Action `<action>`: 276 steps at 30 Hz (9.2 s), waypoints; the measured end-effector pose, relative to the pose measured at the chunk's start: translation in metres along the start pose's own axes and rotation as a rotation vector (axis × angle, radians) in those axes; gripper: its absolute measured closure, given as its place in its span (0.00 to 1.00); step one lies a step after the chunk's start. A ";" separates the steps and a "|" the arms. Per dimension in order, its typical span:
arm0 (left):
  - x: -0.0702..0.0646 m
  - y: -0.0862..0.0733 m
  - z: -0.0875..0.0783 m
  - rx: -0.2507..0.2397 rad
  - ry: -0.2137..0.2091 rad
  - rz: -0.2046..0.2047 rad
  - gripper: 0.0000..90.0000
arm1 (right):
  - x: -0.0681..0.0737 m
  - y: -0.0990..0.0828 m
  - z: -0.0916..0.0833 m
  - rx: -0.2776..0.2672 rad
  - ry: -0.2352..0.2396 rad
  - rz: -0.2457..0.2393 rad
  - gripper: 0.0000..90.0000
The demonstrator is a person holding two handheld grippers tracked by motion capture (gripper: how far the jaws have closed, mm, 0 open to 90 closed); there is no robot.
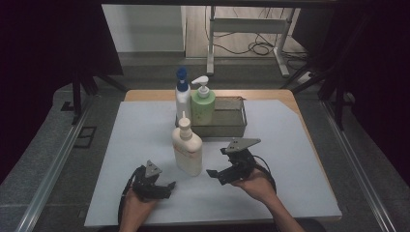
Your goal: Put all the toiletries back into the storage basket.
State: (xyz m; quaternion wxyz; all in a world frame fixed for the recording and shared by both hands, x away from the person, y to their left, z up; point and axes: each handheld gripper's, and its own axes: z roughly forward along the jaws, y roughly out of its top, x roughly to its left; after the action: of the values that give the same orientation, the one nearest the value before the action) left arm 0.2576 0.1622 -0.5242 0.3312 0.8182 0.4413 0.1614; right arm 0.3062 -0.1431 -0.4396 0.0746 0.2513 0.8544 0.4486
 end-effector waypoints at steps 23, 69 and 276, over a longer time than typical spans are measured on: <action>0.000 0.000 0.000 0.001 0.000 0.001 0.11 | 0.008 0.035 0.035 -0.008 -0.004 0.010 0.15; 0.000 0.000 0.000 0.000 0.001 0.000 0.11 | 0.021 0.068 0.060 0.012 -0.063 -0.055 0.43; 0.000 0.000 0.000 0.004 0.001 0.006 0.11 | -0.153 0.071 0.032 -0.043 -0.367 0.211 0.35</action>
State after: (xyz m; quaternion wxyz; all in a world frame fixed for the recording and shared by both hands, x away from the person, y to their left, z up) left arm 0.2576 0.1626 -0.5241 0.3291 0.8201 0.4392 0.1619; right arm 0.4751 -0.1624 -0.4158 0.1869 0.4151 0.7858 0.4187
